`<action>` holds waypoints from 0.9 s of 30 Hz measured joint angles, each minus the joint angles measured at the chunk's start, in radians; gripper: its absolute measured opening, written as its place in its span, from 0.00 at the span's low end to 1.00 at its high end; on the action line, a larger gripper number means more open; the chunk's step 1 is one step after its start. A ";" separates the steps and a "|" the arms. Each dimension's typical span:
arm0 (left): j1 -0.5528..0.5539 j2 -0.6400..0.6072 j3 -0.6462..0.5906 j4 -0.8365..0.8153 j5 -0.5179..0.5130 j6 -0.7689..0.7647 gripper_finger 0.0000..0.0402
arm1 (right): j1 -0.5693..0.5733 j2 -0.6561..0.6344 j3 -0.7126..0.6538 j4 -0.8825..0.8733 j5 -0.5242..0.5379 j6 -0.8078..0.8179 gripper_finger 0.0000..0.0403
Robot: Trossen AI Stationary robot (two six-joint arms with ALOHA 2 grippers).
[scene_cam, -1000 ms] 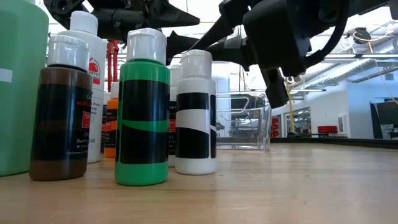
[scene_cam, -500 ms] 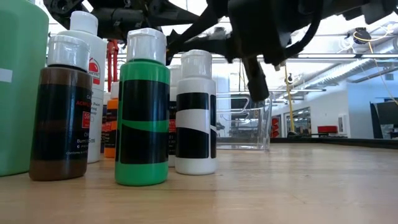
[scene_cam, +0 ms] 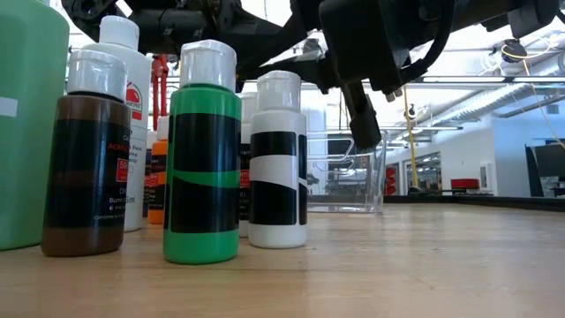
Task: Pick & Place Paint Supplies
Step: Put the black paint brush into the green cup
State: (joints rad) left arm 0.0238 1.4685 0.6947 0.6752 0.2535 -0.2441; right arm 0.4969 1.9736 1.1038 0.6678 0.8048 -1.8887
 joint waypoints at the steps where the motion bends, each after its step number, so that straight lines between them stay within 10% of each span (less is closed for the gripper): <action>1: 0.000 0.000 0.000 0.001 0.000 0.011 0.06 | 0.000 0.000 0.000 -0.003 0.001 0.008 0.00; 21: -0.005 -0.183 0.010 0.039 0.057 0.267 0.00 | 0.043 -0.018 0.000 0.007 0.059 0.417 0.00; 27: 0.000 -0.404 -0.029 -0.192 -0.144 0.480 0.00 | 0.061 -0.111 -0.075 -0.088 0.070 0.762 0.00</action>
State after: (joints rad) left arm 0.0237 1.0649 0.6662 0.4828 0.1094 0.2355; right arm 0.5577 1.8629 1.0284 0.5794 0.8747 -1.1263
